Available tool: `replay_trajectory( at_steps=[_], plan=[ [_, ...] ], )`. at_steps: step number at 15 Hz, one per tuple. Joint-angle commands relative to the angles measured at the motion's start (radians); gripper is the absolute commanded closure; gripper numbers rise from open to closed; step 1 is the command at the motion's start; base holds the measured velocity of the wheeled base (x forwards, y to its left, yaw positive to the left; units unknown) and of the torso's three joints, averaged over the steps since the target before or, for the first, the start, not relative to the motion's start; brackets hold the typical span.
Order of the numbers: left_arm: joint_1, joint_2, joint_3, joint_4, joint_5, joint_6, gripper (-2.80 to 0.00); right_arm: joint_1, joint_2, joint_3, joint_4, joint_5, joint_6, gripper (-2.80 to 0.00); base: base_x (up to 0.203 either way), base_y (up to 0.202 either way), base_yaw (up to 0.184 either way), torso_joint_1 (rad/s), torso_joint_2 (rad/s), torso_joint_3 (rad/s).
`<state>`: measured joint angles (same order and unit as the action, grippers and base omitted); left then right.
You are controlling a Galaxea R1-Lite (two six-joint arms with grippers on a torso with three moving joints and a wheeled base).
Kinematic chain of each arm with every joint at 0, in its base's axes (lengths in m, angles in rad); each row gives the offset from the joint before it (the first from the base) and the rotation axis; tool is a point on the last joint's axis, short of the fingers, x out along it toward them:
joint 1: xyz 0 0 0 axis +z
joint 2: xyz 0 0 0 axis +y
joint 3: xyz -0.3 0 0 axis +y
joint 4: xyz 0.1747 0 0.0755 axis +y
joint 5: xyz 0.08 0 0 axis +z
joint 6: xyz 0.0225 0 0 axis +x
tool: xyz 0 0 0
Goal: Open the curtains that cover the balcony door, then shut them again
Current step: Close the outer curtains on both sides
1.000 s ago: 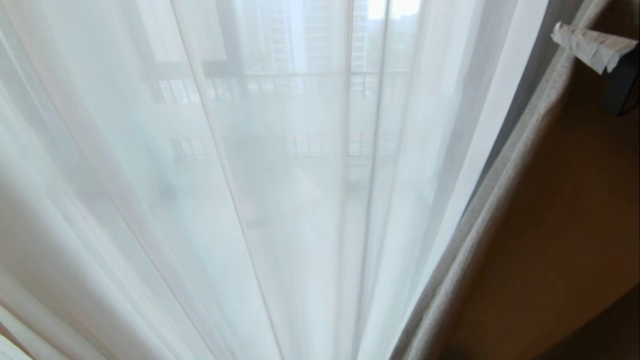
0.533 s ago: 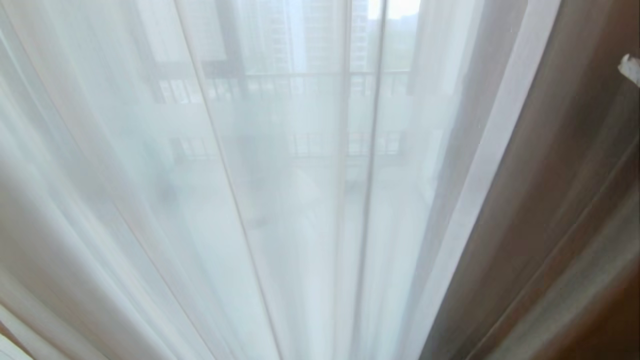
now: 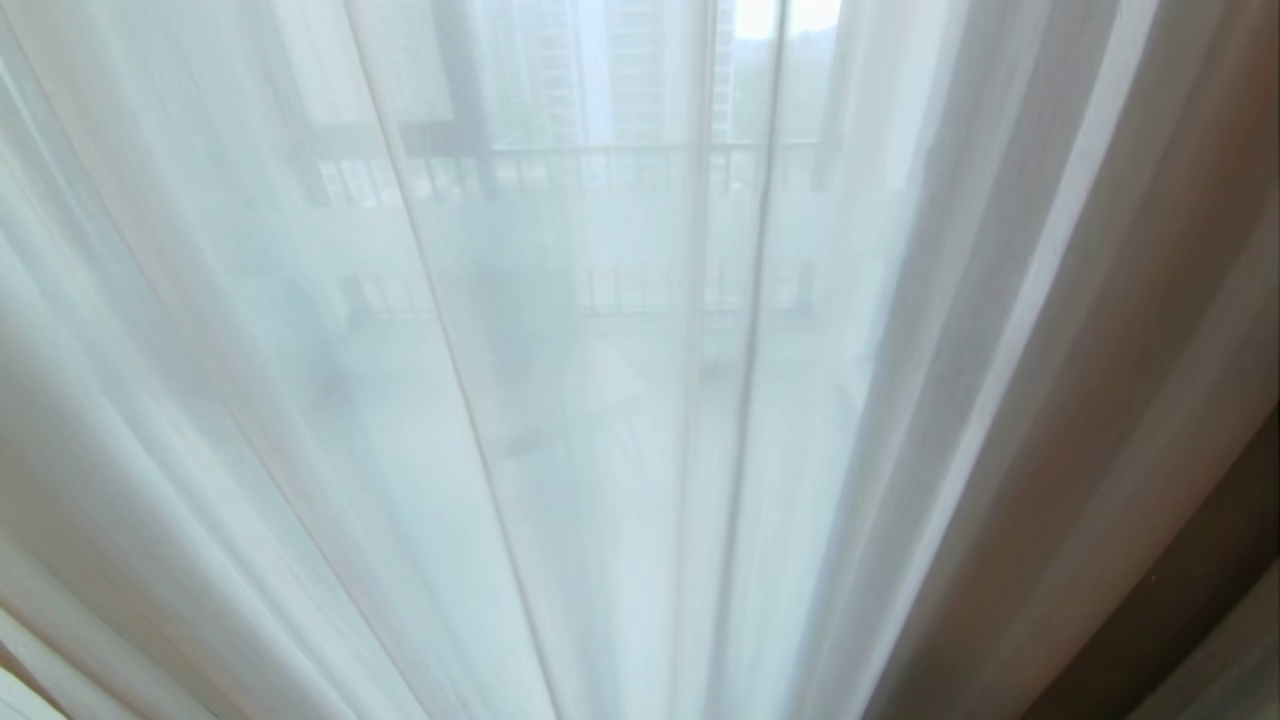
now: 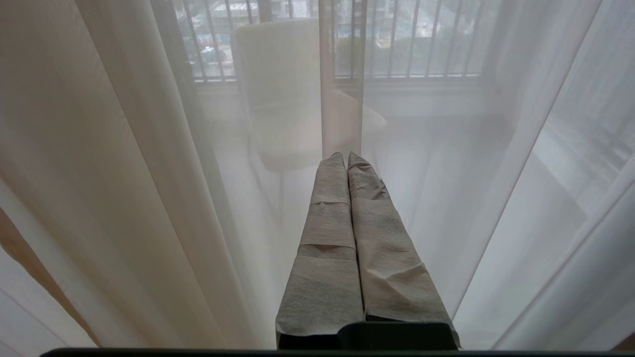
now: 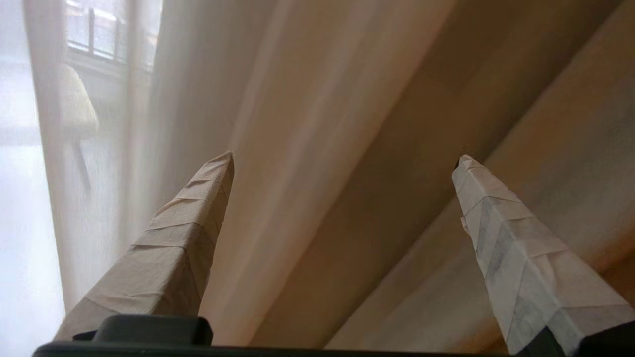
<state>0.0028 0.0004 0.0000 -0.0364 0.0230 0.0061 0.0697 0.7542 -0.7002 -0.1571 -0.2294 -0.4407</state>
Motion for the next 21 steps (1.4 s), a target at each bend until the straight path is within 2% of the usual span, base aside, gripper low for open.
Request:
replay_trajectory(
  at_steps=[1, 2, 3, 10, 14, 19, 21],
  plan=[
    [0.000, 0.000, 0.000, 0.001, 0.000, 0.000, 0.00, -0.055, -0.126, 0.072, 0.059, -0.003, 0.049, -2.80, 0.000, 0.000, 0.000, 0.000, 0.00, 0.000],
    [0.000, 0.000, 0.000, 0.000, 0.000, 0.000, 0.00, -0.074, -0.166, 0.110, 0.079, -0.003, 0.074, -2.80, 0.000, 0.000, 0.000, 0.000, 0.00, 0.000],
    [0.002, 0.000, 0.000, 0.000, 0.000, 0.000, 0.00, -0.088, -0.204, 0.147, 0.092, -0.004, 0.090, 0.00, 0.000, 0.000, 0.000, 0.000, 0.00, 0.000],
    [0.001, 0.000, 0.000, 0.000, 0.000, 0.000, 0.00, -0.100, -0.369, 0.337, 0.091, -0.007, 0.153, 0.00, 0.000, 0.000, 0.000, 0.000, 0.00, 0.000],
    [0.000, 0.000, 0.000, 0.000, 0.000, 0.000, 0.00, -0.100, -0.456, 0.497, -0.017, -0.007, 0.220, 0.00, 0.000, 0.000, 0.000, 0.000, 0.00, 0.000],
    [0.000, 0.000, 0.000, 0.000, 0.000, 0.000, 0.00, -0.097, -0.536, 0.686, -0.130, -0.005, 0.256, 0.00, 0.000, 0.000, 0.000, 0.000, 0.00, 0.000],
    [0.000, 0.000, 0.000, 0.000, 0.000, 0.000, 0.00, -0.084, -0.586, 0.700, -0.083, 0.003, 0.280, 0.00, 0.000, 0.000, 0.000, 0.000, 0.00, 0.000]
  ],
)
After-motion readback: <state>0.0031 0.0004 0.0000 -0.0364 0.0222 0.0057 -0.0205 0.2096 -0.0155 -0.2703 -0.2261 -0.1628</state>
